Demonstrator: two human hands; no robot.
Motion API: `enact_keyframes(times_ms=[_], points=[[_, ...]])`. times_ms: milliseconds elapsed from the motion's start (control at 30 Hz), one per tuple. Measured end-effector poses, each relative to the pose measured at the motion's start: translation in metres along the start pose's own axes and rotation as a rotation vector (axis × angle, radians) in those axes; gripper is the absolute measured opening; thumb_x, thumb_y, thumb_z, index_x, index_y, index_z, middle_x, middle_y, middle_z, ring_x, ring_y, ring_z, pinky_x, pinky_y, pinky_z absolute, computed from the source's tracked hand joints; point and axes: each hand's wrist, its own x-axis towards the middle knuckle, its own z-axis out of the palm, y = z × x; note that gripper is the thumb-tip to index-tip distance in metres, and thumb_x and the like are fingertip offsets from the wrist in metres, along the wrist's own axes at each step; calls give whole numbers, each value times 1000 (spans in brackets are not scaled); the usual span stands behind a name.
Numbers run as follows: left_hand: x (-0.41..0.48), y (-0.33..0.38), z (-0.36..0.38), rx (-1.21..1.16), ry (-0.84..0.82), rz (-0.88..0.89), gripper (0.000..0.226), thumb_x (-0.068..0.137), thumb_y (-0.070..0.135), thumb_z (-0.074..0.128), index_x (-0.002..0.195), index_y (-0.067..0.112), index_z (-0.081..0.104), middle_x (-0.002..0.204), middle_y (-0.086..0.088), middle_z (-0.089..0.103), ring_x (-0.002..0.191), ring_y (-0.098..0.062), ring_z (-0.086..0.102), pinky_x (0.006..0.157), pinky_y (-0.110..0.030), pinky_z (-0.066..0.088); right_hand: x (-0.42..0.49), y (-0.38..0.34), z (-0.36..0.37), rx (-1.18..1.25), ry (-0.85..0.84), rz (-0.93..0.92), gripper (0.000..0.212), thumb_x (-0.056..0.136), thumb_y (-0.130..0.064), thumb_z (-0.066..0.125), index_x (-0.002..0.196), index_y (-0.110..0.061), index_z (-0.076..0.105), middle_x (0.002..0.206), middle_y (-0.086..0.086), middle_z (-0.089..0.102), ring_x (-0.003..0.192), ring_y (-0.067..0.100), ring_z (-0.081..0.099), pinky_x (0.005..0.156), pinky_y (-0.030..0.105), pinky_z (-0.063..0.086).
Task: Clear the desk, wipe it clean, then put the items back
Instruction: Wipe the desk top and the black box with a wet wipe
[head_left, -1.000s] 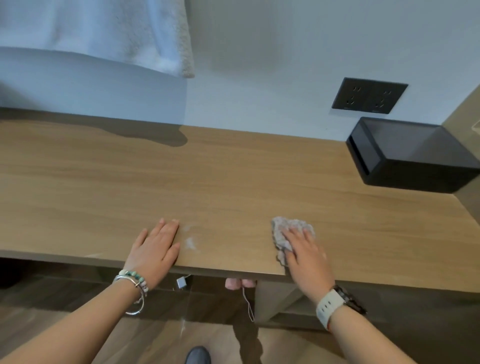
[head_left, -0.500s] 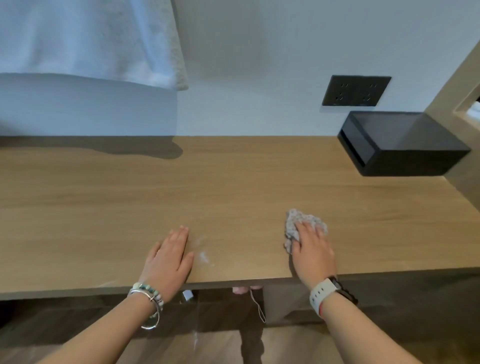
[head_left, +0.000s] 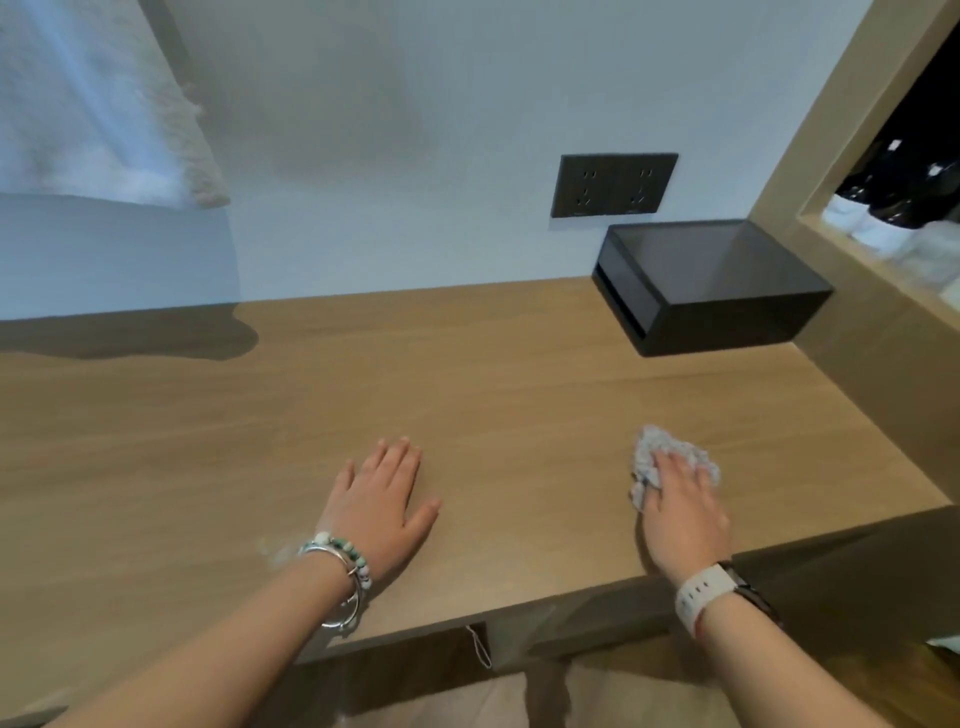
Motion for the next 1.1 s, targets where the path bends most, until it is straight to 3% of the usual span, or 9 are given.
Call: enact_keyframes(times_ms=[133,267,500,567,633,767,900,1000,1100], points=[[21,17,13,53,-29,-116,96,64,66,-14,150,27,1,158,7,-5,145,-17,-8,117,-41,1,60,45,-18,-5,27,121,49,100,-25,32,148,-19,23,157,4,18,144,27,12,116,45,17],[24,19,16,27,-19,-162,99,56,61,-19,149,32,0,157,11,-6,145,-14,-10,116,-38,-3,102,30,-17,-42,-19,33,49,101,-28,30,149,-23,21,158,1,15,145,25,9,117,43,12],[27,17,12,-74,-31,-200,100,54,61,-15,148,32,3,156,14,0,145,-10,-5,115,-33,-3,40,-68,18,-80,-356,-909,51,99,-25,33,149,-28,20,157,-7,14,146,17,3,116,34,4],[28,14,11,-85,-50,-198,100,54,62,-15,148,31,2,156,15,1,144,-9,-5,115,-32,-3,60,-57,21,-73,-296,-867,50,96,-29,28,147,-27,27,155,-3,22,145,21,13,116,35,13],[29,12,11,-84,-59,-201,99,55,62,-15,148,32,2,156,16,0,144,-8,-5,115,-31,-2,98,-22,12,-65,-126,-600,50,94,-30,31,144,-24,31,152,3,28,141,26,22,112,36,23],[30,14,14,-55,-44,-213,86,66,59,-9,147,35,3,155,17,-1,144,-8,-5,116,-32,-2,139,24,-13,-41,-112,-147,49,100,-30,30,148,-25,20,157,2,18,144,27,12,117,43,14],[30,13,16,-52,-39,-222,72,77,49,5,148,35,3,155,17,0,144,-7,-5,116,-32,-1,80,-25,17,-49,-43,-557,55,85,-33,27,138,-22,32,142,12,43,134,34,37,103,52,40],[30,14,14,-89,-29,-226,67,83,48,8,148,35,7,155,16,3,144,-7,-3,116,-32,0,28,-49,17,2,-306,-874,50,98,-30,29,147,-33,18,156,-9,15,145,16,5,118,40,1],[32,20,12,-100,-37,-234,50,100,39,21,148,33,9,157,13,2,145,-10,-3,116,-34,1,57,-24,14,-26,-110,-803,51,93,-32,21,144,-31,21,151,-3,29,143,22,20,115,37,13]])
